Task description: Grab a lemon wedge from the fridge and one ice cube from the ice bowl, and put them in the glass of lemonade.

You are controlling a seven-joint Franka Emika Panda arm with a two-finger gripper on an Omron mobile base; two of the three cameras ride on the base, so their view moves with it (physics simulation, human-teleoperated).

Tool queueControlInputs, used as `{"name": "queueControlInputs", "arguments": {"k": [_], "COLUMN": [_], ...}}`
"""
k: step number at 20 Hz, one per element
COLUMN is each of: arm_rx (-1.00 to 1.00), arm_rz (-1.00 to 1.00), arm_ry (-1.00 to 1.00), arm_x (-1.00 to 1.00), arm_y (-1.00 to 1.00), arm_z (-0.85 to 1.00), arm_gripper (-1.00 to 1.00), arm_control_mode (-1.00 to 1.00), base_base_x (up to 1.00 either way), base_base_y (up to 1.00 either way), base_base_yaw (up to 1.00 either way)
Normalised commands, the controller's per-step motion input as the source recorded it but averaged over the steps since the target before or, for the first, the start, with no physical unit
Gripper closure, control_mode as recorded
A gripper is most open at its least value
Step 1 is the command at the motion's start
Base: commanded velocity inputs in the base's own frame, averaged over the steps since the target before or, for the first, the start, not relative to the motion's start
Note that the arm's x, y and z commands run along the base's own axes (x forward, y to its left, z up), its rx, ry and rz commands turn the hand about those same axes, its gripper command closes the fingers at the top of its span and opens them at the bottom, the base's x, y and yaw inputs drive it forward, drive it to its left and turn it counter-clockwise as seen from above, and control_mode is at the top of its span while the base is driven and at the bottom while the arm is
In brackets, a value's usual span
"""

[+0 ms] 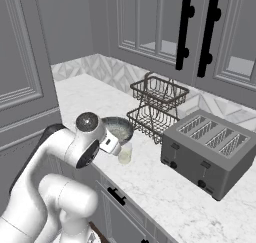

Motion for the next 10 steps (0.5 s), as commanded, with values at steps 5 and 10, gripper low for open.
{"name": "queueControlInputs", "arguments": {"k": [5,10], "arm_rx": [-0.14,-0.14], "arm_rz": [0.09,0.06], "arm_ry": [-0.01,-0.01], "arm_x": [-0.42,-0.34], "arm_y": [0.23,0.27], "arm_z": [0.39,0.38], "arm_gripper": [-1.00,-1.00], "arm_control_mode": [-1.00,-1.00], "base_base_x": [0.00,0.00], "base_base_y": [0.00,0.00], "base_base_yaw": [0.00,0.00]}}
